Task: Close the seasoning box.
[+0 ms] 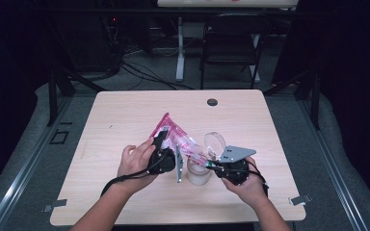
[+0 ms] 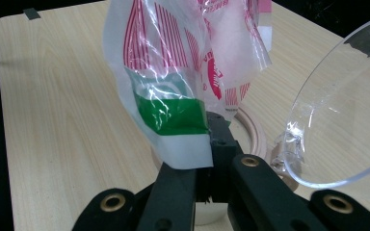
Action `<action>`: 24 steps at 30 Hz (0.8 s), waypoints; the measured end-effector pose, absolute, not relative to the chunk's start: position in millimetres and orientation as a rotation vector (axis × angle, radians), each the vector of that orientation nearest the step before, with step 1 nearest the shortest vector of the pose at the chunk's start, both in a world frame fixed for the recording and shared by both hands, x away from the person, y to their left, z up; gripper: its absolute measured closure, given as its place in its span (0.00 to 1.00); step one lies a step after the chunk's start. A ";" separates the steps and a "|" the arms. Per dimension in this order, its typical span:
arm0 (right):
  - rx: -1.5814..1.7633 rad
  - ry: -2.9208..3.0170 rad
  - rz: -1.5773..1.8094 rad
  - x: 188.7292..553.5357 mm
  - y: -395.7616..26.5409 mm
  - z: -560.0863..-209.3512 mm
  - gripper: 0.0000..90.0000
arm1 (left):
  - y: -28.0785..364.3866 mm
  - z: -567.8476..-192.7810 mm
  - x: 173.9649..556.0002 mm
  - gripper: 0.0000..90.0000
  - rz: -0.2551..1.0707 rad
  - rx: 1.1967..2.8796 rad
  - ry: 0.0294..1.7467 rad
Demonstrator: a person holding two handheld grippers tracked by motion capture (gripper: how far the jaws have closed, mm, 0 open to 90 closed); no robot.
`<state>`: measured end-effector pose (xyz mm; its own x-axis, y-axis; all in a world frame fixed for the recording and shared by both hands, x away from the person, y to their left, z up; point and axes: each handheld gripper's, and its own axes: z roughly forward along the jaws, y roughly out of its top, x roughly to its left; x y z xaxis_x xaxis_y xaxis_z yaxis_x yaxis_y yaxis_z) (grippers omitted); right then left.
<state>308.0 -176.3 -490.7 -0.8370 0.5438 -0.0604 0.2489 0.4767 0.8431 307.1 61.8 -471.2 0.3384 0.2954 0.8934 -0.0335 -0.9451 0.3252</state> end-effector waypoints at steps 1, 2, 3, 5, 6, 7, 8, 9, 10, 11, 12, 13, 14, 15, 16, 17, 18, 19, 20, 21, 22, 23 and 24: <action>0.671 2.407 1.299 308.1 -176.3 -490.6 1.00 | 62.2 -472.1 306.8 0.75 1.636 2.321 0.242; 0.672 2.404 1.303 308.4 -176.2 -490.6 1.00 | 62.4 -472.3 306.7 0.76 1.634 2.326 0.245; 0.674 2.402 1.307 308.4 -176.0 -490.6 1.00 | 63.0 -472.7 306.9 0.76 1.636 2.323 0.240; 0.669 2.404 1.303 308.9 -175.8 -490.0 1.00 | 64.1 -473.0 306.6 0.76 1.623 2.326 0.262; 0.668 2.406 1.306 309.1 -175.5 -489.7 1.00 | 64.9 -472.8 306.9 0.76 1.621 2.324 0.259; 0.668 2.404 1.310 309.1 -174.9 -489.6 1.00 | 65.6 -473.0 306.8 0.76 1.609 2.325 0.273; 0.665 2.403 1.312 309.2 -174.4 -489.3 1.00 | 66.4 -472.6 307.0 0.76 1.604 2.325 0.277; 0.663 2.405 1.308 309.2 -174.0 -488.9 1.00 | 67.2 -472.8 307.0 0.76 1.595 2.326 0.289; 0.659 2.402 1.315 309.3 -173.3 -488.8 1.00 | 67.9 -473.0 307.3 0.76 1.588 2.323 0.293; 0.656 2.403 1.313 309.3 -172.9 -488.3 1.00 | 68.4 -472.9 307.1 0.76 1.579 2.324 0.304; 0.656 2.404 1.320 309.2 -172.3 -488.0 1.00 | 69.1 -473.1 306.8 0.76 1.575 2.325 0.313; 0.652 2.403 1.318 309.3 -172.1 -487.6 1.00 | 69.5 -473.2 306.9 0.76 1.576 2.323 0.312; 0.652 2.400 1.320 309.4 -171.7 -487.3 1.00 | 69.8 -473.6 306.8 0.76 1.568 2.324 0.319; 0.655 2.396 1.323 309.4 -171.5 -487.1 1.00 | 70.0 -473.9 306.7 0.76 1.565 2.322 0.324; 0.655 2.395 1.327 309.5 -171.5 -486.9 1.00 | 70.4 -474.2 306.9 0.76 1.562 2.321 0.324; 0.651 2.397 1.325 309.9 -171.8 -486.6 1.00 | 70.8 -474.7 306.8 0.76 1.558 2.322 0.337; 0.652 2.396 1.324 310.1 -171.9 -486.1 1.00 | 71.3 -474.8 307.1 0.76 1.553 2.322 0.342; 0.653 2.395 1.327 310.1 -171.8 -485.8 1.00 | 72.0 -475.3 307.6 0.76 1.540 2.322 0.348; 0.655 2.389 1.335 310.2 -171.5 -485.5 1.00 | 72.6 -476.1 307.7 0.76 1.535 2.321 0.357; 0.653 2.389 1.331 310.3 -171.8 -484.9 1.00 | 73.1 -476.6 307.8 0.76 1.531 2.322 0.362; 0.654 2.388 1.332 310.3 -171.7 -484.6 1.00 | 73.9 -477.8 307.9 0.76 1.525 2.322 0.371; 0.653 2.386 1.339 310.3 -171.3 -484.4 1.00 | 74.4 -478.8 308.1 0.76 1.520 2.320 0.377; 0.652 2.385 1.336 310.4 -171.2 -484.3 1.00 | 74.9 -479.8 308.2 0.76 1.513 2.317 0.384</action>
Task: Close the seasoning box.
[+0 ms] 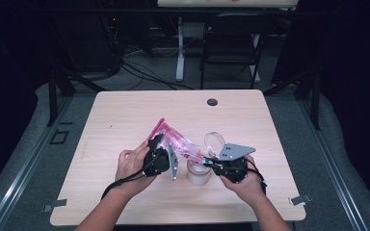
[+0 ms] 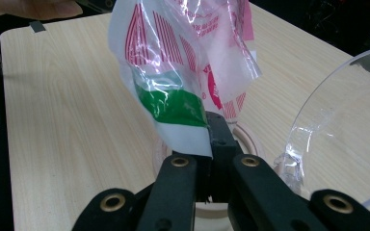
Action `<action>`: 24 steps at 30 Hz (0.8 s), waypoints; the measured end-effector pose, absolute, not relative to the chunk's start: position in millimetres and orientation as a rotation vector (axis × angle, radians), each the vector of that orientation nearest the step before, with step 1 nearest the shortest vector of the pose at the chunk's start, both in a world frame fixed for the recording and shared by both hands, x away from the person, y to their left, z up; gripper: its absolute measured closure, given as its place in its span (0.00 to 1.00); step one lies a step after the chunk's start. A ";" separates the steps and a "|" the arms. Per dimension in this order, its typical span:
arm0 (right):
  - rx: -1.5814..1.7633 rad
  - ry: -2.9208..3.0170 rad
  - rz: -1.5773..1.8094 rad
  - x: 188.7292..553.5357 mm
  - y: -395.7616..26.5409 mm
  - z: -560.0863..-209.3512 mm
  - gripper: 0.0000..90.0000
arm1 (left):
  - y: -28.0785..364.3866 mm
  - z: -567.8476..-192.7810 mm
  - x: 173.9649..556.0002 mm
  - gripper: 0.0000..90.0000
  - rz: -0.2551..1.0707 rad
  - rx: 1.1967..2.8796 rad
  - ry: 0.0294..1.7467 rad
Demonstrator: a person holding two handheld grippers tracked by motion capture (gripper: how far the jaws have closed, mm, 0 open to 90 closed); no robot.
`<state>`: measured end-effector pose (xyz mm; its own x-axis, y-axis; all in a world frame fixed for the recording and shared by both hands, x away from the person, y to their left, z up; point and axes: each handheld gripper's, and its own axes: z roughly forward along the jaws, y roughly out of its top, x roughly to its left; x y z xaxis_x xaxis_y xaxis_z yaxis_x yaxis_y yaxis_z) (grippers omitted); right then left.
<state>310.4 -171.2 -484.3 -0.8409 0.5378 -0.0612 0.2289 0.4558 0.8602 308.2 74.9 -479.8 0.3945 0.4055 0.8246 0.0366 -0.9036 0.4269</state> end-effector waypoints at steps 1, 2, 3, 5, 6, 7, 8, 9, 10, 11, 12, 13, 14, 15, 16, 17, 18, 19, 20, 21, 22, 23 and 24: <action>0.654 2.384 1.336 310.4 -170.8 -484.3 1.00 | 75.3 -480.4 308.1 0.76 1.509 2.322 0.388; 0.653 2.385 1.338 310.4 -170.5 -484.4 1.00 | 75.6 -481.7 307.9 0.76 1.501 2.321 0.399; 0.653 2.385 1.338 310.5 -170.3 -484.4 1.00 | 75.9 -482.4 307.9 0.76 1.500 2.320 0.400; 0.654 2.384 1.339 310.8 -170.3 -484.4 1.00 | 76.6 -483.8 307.9 0.76 1.488 2.318 0.409; 0.654 2.384 1.340 310.8 -170.2 -484.2 1.00 | 77.1 -484.2 307.8 0.76 1.478 2.316 0.418; 0.652 2.383 1.338 310.8 -170.1 -483.9 1.00 | 77.6 -484.2 307.9 0.76 1.473 2.319 0.421; 0.649 2.385 1.341 310.8 -169.9 -483.8 1.00 | 78.0 -484.3 308.0 0.76 1.469 2.319 0.426; 0.647 2.384 1.342 310.8 -169.6 -483.7 1.00 | 78.4 -484.4 308.1 0.76 1.464 2.316 0.430; 0.648 2.382 1.344 310.6 -169.2 -483.7 1.00 | 78.7 -484.9 307.9 0.76 1.456 2.314 0.439; 0.648 2.382 1.344 310.5 -169.0 -483.6 1.00 | 78.9 -485.4 307.8 0.76 1.454 2.312 0.440; 0.648 2.381 1.342 310.5 -168.9 -483.6 1.00 | 79.0 -486.0 307.7 0.76 1.451 2.312 0.443; 0.650 2.379 1.343 310.4 -168.9 -483.6 1.00 | 79.2 -487.0 307.4 0.76 1.444 2.313 0.450; 0.650 2.379 1.340 310.5 -169.0 -483.5 1.00 | 79.0 -488.6 307.6 0.76 1.437 2.303 0.454; 0.650 2.379 1.341 310.5 -169.2 -483.5 1.00 | 79.2 -489.2 307.6 0.76 1.438 2.306 0.453; 0.649 2.379 1.339 310.6 -169.4 -483.3 1.00 | 79.5 -489.4 307.4 0.76 1.437 2.315 0.454; 0.649 2.379 1.338 310.6 -169.5 -483.3 1.00 | 79.4 -490.5 307.2 0.76 1.431 2.312 0.459; 0.650 2.378 1.338 310.6 -169.5 -483.3 1.00 | 79.2 -492.1 307.3 0.76 1.424 2.299 0.467; 0.649 2.379 1.339 310.6 -169.5 -483.3 1.00 | 79.4 -492.2 307.2 0.76 1.427 2.306 0.465; 0.652 2.376 1.343 310.6 -169.1 -483.7 1.00 | 79.5 -492.6 307.1 0.76 1.428 2.308 0.464; 0.651 2.377 1.339 310.6 -169.2 -483.6 1.00 | 79.9 -492.7 306.6 0.76 1.430 2.318 0.468; 0.650 2.376 1.339 310.6 -168.9 -483.7 1.00 | 80.1 -493.3 306.5 0.76 1.425 2.315 0.471; 0.646 2.379 1.334 310.7 -169.0 -483.5 1.00 | 80.1 -494.7 306.4 0.76 1.417 2.301 0.479; 0.647 2.377 1.335 310.7 -168.9 -483.5 1.00 | 80.3 -495.1 306.2 0.76 1.415 2.302 0.482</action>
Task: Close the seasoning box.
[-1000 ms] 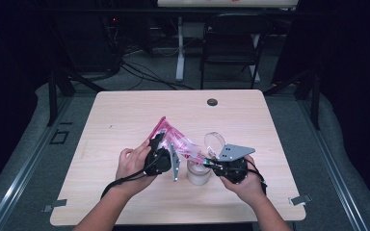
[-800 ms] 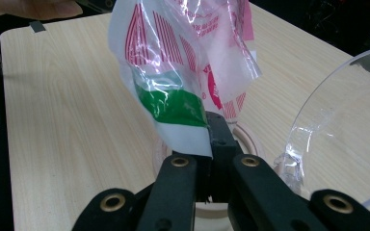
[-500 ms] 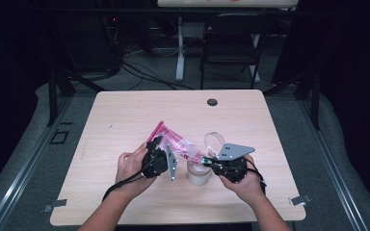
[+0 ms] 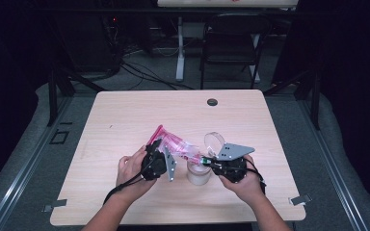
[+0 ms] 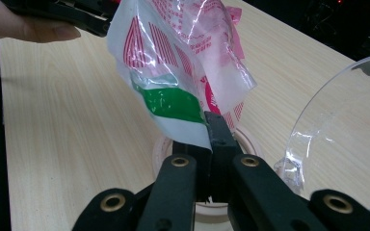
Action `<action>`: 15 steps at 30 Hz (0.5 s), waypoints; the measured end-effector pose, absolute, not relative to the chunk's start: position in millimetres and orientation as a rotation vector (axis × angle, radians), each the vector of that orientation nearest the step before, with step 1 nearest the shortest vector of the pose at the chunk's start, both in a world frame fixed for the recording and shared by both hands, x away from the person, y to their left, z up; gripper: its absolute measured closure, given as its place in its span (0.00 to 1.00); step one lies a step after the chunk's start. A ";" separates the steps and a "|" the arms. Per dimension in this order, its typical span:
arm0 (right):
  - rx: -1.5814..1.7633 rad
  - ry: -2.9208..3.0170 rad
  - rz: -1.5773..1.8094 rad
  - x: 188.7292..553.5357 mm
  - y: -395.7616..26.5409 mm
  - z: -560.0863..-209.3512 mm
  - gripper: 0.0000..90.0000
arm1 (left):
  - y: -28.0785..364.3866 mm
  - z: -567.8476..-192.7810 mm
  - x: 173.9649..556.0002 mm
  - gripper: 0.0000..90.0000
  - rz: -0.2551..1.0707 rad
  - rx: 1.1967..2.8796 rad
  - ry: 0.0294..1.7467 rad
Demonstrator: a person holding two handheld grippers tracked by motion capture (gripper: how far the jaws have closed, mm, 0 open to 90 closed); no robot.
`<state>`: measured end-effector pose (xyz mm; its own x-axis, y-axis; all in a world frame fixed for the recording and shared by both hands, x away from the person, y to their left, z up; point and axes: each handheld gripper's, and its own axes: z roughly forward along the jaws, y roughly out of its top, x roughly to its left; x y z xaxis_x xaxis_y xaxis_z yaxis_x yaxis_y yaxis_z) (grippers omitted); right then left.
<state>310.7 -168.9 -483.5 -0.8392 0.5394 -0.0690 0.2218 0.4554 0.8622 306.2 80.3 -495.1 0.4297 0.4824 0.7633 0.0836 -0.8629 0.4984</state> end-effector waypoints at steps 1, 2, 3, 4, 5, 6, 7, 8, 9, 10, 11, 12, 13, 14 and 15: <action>0.652 2.372 1.340 310.4 -168.5 -483.7 1.00 | 80.4 -495.5 306.0 0.76 1.414 2.301 0.485; 0.653 2.370 1.340 310.4 -168.4 -483.6 1.00 | 80.8 -495.5 305.5 0.76 1.414 2.311 0.484; 0.652 2.369 1.336 310.3 -168.5 -483.4 1.00 | 80.9 -496.1 305.3 0.76 1.412 2.310 0.487; 0.652 2.368 1.337 310.2 -168.3 -483.3 1.00 | 80.7 -498.0 305.2 0.76 1.405 2.299 0.494; 0.652 2.367 1.337 310.1 -168.0 -483.5 1.00 | 80.8 -498.5 304.7 0.76 1.403 2.314 0.496; 0.648 2.371 1.332 310.3 -168.0 -483.6 1.00 | 80.4 -499.9 304.9 0.76 1.399 2.308 0.495; 0.649 2.370 1.326 310.3 -167.9 -483.7 1.00 | 80.1 -501.2 304.5 0.76 1.400 2.317 0.492; 0.650 2.369 1.325 310.3 -167.6 -483.9 1.00 | 80.3 -501.5 304.1 0.76 1.403 2.331 0.486; 0.651 2.368 1.324 310.3 -167.5 -483.9 1.00 | 80.0 -503.3 304.1 0.77 1.393 2.319 0.494; 0.649 2.368 1.326 310.4 -167.4 -483.9 1.00 | 80.4 -503.3 303.7 0.77 1.392 2.331 0.495; 0.650 2.367 1.328 310.3 -167.1 -483.8 1.00 | 80.2 -504.4 303.8 0.77 1.385 2.319 0.502; 0.650 2.365 1.327 310.1 -166.9 -483.8 1.00 | 80.8 -504.5 303.4 0.77 1.385 2.333 0.504; 0.647 2.367 1.324 310.1 -166.7 -483.7 1.00 | 80.7 -505.7 303.5 0.77 1.381 2.321 0.508; 0.647 2.367 1.327 310.0 -166.2 -483.9 1.00 | 80.9 -506.6 303.5 0.77 1.373 2.321 0.514; 0.648 2.365 1.330 310.0 -165.6 -484.2 1.00 | 81.2 -507.0 303.3 0.77 1.372 2.326 0.515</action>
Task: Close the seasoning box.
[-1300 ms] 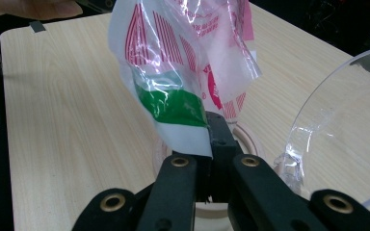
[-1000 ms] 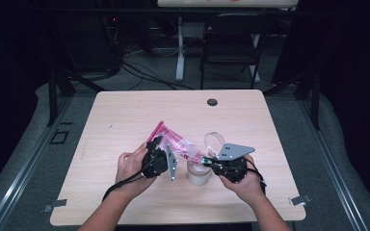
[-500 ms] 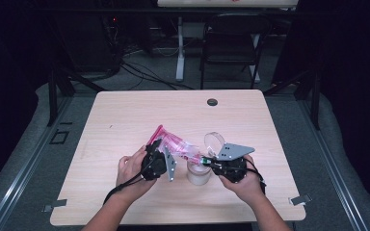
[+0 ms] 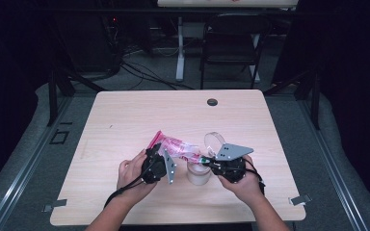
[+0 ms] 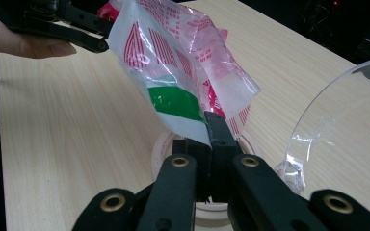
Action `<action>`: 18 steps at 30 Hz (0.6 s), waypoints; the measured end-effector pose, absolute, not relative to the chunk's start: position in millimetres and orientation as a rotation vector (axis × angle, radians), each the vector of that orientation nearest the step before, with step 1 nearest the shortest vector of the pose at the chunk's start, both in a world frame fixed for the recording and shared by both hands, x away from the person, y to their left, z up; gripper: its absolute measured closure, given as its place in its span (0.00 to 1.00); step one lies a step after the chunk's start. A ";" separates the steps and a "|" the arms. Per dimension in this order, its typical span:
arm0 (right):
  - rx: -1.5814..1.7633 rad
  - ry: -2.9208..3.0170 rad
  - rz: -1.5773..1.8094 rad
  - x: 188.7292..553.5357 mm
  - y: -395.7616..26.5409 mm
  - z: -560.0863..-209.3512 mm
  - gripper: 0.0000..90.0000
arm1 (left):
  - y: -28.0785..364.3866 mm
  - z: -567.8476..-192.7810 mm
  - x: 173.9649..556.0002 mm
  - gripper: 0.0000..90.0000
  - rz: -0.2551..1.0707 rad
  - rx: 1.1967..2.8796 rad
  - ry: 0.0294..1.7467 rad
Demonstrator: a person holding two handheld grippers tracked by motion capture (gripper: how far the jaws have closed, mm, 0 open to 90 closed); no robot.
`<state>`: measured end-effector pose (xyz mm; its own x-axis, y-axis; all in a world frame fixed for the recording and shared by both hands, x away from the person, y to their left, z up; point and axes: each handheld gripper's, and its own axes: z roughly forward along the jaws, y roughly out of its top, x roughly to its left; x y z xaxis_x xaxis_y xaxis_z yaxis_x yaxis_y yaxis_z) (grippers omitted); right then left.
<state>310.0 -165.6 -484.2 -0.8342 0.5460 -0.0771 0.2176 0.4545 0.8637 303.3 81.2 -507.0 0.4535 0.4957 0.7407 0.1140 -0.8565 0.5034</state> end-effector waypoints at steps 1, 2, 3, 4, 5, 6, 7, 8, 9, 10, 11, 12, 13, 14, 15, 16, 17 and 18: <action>0.647 2.366 1.330 310.0 -165.3 -484.2 1.00 | 81.7 -507.0 303.1 0.77 1.373 2.337 0.514; 0.646 2.368 1.327 309.9 -164.9 -484.3 1.00 | 82.0 -507.6 303.1 0.77 1.367 2.335 0.517; 0.640 2.372 1.322 310.0 -164.8 -484.2 1.00 | 81.8 -509.1 303.2 0.77 1.359 2.321 0.527; 0.646 2.366 1.328 309.8 -164.0 -484.6 1.00 | 81.9 -509.8 303.0 0.77 1.357 2.320 0.530; 0.646 2.364 1.325 309.9 -163.8 -484.7 1.00 | 82.0 -510.5 302.6 0.77 1.352 2.320 0.538; 0.647 2.364 1.325 310.0 -163.7 -484.8 1.00 | 82.1 -510.7 302.6 0.77 1.351 2.320 0.536; 0.646 2.364 1.326 310.0 -163.6 -484.7 1.00 | 82.7 -510.2 302.5 0.77 1.350 2.335 0.533; 0.643 2.366 1.325 310.1 -163.6 -484.6 1.00 | 82.7 -510.9 302.4 0.77 1.342 2.336 0.540; 0.644 2.364 1.325 310.1 -163.2 -484.6 1.00 | 82.5 -512.4 302.7 0.77 1.332 2.324 0.548; 0.645 2.364 1.324 310.0 -163.0 -484.7 1.00 | 82.6 -512.9 302.7 0.77 1.329 2.323 0.552; 0.643 2.366 1.320 309.9 -162.9 -484.7 1.00 | 83.0 -513.8 303.1 0.77 1.321 2.319 0.558; 0.643 2.365 1.314 309.7 -162.6 -484.7 1.00 | 83.2 -514.5 303.2 0.77 1.307 2.319 0.568; 0.639 2.368 1.310 309.8 -162.4 -484.6 1.00 | 82.9 -516.8 303.4 0.77 1.296 2.293 0.584; 0.637 2.369 1.313 309.7 -162.1 -484.7 1.00 | 83.1 -517.0 303.7 0.77 1.290 2.299 0.585; 0.636 2.367 1.313 309.7 -161.6 -484.9 1.00 | 83.4 -517.2 303.7 0.77 1.287 2.307 0.585; 0.638 2.363 1.312 309.5 -161.2 -485.1 1.00 | 83.6 -517.4 304.0 0.77 1.289 2.312 0.583; 0.640 2.364 1.313 309.4 -160.9 -485.2 1.00 | 83.5 -518.5 303.9 0.77 1.281 2.306 0.594; 0.638 2.364 1.311 309.3 -160.7 -485.2 1.00 | 83.6 -519.0 304.1 0.78 1.272 2.306 0.598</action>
<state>309.3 -160.7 -485.2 -0.8322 0.5466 -0.0933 0.2103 0.4668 0.8590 304.1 83.6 -519.0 0.4841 0.5611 0.6714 0.1588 -0.8109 0.5632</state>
